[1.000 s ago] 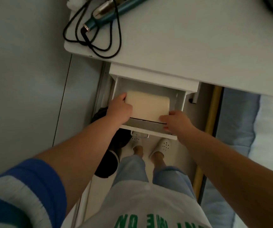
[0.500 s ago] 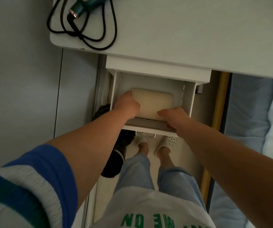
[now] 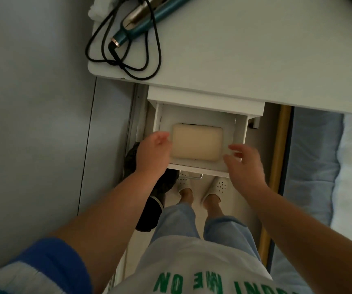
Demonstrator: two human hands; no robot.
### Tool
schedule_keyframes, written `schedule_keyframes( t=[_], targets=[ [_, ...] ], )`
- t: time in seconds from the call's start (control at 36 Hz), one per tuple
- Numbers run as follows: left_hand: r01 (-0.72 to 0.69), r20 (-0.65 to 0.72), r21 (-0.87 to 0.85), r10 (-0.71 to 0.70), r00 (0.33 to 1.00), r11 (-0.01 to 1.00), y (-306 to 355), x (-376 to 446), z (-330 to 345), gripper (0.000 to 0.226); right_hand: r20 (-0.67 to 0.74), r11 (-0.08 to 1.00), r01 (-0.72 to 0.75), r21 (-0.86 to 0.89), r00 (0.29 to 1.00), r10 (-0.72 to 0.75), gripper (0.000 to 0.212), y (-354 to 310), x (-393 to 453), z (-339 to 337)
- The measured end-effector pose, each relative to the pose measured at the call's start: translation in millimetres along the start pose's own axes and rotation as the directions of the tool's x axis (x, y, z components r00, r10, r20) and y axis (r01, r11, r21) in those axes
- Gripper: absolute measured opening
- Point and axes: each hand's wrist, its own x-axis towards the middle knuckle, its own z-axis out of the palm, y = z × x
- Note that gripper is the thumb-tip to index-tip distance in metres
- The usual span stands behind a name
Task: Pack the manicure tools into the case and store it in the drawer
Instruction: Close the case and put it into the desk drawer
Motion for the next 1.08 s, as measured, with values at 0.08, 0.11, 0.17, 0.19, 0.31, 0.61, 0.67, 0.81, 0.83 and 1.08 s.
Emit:
schedule_keyframes(
  t=[0.08, 0.11, 0.17, 0.19, 0.31, 0.61, 0.67, 0.81, 0.83, 1.08],
  targets=[
    [0.096, -0.159, 0.005, -0.094, 0.983, 0.995, -17.3, -16.7, -15.2, 0.029, -0.144, 0.993, -0.114, 0.031, 0.983, 0.118, 0.041, 14.1, -14.3, -12.4],
    [0.191, -0.175, -0.01, -0.19, 0.966, 0.982, -23.0, -18.9, -17.8, 0.031, -0.128, 0.973, -0.221, 0.072, 0.965, 0.229, 0.044, 17.2, -15.8, -14.6],
    [0.428, -0.103, -0.168, -0.447, 0.889, 0.888, -30.4, -20.4, -20.2, 0.033, 0.03, 0.868, -0.444, 0.222, 0.893, 0.449, 0.044, 18.0, -15.1, -16.2],
    [0.538, 0.005, -0.29, -0.561, 0.828, 0.791, -29.9, -20.8, -19.8, 0.032, 0.138, 0.779, -0.525, 0.343, 0.849, 0.511, 0.041, 17.1, -13.1, -16.0],
    [0.688, 0.367, -0.548, -0.603, 0.709, 0.476, -21.3, -16.9, -16.9, 0.027, 0.39, 0.366, -0.637, 0.679, 0.734, 0.556, 0.038, 8.8, -9.9, -20.7],
    [0.632, 0.394, -0.637, -0.519, 0.759, 0.441, -8.7, 0.2, -17.9, 0.023, 0.523, -0.01, -0.627, 0.779, 0.64, 0.563, 0.063, -8.6, 5.7, -35.9],
    [0.614, 0.381, -0.635, -0.502, 0.776, 0.468, -0.5, 10.5, -16.2, 0.018, 0.517, 0.009, -0.62, 0.784, 0.662, 0.543, 0.06, -15.3, 15.8, -38.7],
    [0.583, 0.384, -0.663, -0.456, 0.803, 0.469, 24.3, 36.0, -14.2, 0.022, 0.488, 0.037, -0.582, 0.812, 0.714, 0.502, 0.058, -38.8, 41.8, -45.3],
    [0.577, 0.388, -0.674, -0.444, 0.808, 0.461, 29.3, 40.2, -14.0, 0.025, 0.487, 0.033, -0.572, 0.819, 0.725, 0.487, 0.059, -42.4, 46.2, -46.5],
    [0.509, 0.363, -0.727, -0.371, 0.855, 0.462, 60.4, 64.3, -8.2, 0.028, 0.473, -0.027, -0.507, 0.861, 0.781, 0.409, 0.064, -61.5, 76.1, -53.3]
  ],
)
